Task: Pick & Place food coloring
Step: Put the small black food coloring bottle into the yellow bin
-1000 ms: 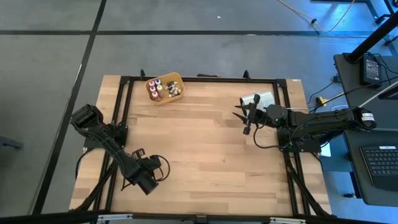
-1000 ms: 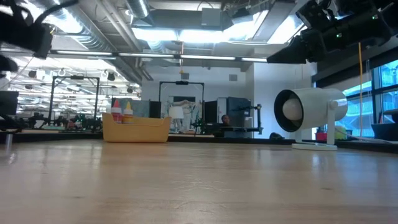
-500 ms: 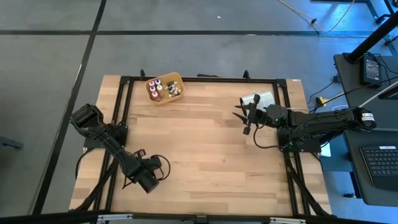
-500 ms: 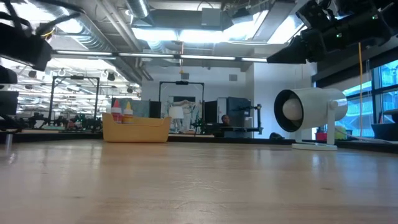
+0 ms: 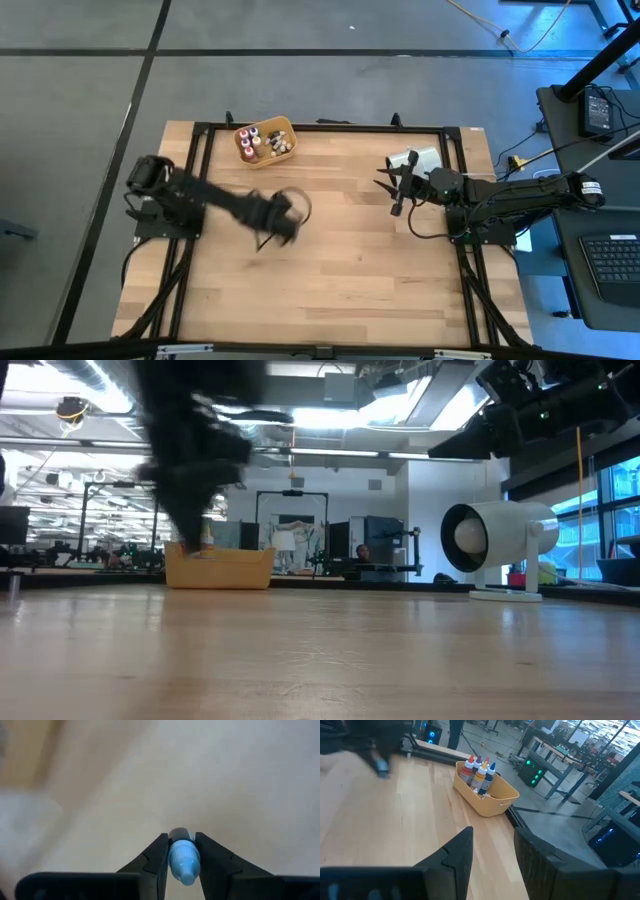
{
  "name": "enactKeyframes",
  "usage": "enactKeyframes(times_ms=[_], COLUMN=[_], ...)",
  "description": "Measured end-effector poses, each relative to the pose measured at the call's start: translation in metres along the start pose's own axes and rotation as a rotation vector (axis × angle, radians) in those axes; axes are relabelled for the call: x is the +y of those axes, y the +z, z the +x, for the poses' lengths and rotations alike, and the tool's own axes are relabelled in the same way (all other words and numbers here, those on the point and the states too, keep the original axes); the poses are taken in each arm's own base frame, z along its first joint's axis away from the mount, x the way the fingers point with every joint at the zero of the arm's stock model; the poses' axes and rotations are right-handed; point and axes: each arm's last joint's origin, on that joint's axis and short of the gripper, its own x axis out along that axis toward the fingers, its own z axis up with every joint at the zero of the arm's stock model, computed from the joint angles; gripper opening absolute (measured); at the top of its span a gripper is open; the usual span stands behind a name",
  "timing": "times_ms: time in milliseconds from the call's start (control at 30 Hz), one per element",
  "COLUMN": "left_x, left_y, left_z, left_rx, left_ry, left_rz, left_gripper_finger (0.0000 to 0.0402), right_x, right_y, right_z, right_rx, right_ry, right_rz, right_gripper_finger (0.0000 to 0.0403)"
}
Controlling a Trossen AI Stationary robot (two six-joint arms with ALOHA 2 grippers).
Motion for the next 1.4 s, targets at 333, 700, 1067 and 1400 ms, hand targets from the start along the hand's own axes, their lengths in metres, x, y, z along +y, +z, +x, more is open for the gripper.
enactKeyframes(times_ms=[333,700,1067,1400], left_x=[0.089,0.177,0.192,0.191], left_y=[0.124,0.166,0.171,0.170], left_z=[0.015,0.055,0.087,0.100], left_rx=[-0.098,-0.125,-0.083,-0.048], left_ry=[0.031,-0.012,-0.011,0.003], left_rz=[0.003,-0.192,-0.200,-0.192], left_gripper_finger=[0.0086,0.0084,0.0087,0.0094], right_x=[0.002,0.002,0.002,0.002], right_y=[-0.005,-0.006,-0.006,-0.006], right_z=[0.000,0.000,0.000,0.000], right_rx=[0.048,0.058,0.057,0.057], right_ry=[0.016,0.019,0.019,0.019], right_rz=[-0.019,-0.048,-0.048,-0.048], right_gripper_finger=[0.0145,0.0145,0.0145,0.0145])
